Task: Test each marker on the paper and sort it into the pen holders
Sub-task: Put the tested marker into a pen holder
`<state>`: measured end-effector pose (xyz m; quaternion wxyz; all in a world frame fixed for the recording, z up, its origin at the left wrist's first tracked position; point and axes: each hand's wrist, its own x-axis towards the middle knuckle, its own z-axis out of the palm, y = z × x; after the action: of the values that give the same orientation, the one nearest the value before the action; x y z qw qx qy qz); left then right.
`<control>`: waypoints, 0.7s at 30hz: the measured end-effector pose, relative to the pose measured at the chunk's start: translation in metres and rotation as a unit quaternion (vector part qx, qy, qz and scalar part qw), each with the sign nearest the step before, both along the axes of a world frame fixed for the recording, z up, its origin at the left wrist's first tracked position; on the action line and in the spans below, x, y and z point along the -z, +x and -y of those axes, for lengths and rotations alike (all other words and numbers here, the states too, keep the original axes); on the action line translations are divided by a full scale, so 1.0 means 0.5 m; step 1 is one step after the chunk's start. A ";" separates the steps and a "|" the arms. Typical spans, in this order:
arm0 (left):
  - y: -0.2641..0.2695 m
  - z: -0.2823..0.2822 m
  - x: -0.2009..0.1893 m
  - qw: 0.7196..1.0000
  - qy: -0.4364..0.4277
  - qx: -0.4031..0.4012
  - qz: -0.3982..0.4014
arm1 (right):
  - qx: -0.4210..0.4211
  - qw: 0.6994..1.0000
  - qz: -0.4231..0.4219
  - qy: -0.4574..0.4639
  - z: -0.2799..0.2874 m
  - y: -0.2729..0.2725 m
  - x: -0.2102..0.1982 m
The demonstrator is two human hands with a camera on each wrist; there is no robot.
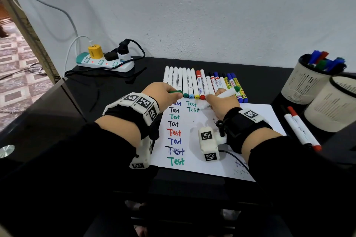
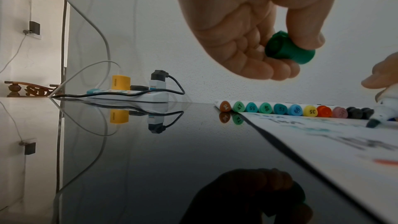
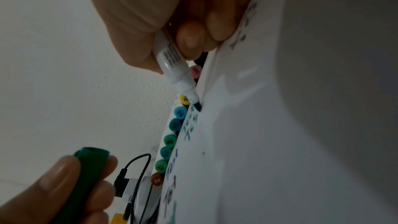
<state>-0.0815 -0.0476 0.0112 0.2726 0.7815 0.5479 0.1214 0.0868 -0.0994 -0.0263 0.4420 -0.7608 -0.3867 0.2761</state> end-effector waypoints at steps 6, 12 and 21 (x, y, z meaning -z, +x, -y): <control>-0.002 -0.001 0.001 1.000 0.002 -0.001 0.011 | -0.022 0.998 0.052 -0.029 -0.004 0.001 -0.002; -0.002 -0.003 0.004 1.000 -0.003 -0.002 0.012 | -0.007 0.999 0.037 -0.019 -0.004 0.003 -0.001; -0.001 0.000 0.001 1.000 0.001 -0.003 0.008 | 0.006 1.000 0.003 -0.016 -0.002 0.004 -0.003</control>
<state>-0.0822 -0.0477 0.0109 0.2762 0.7790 0.5479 0.1292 0.0887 -0.0984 -0.0249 0.4298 -0.7710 -0.3793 0.2774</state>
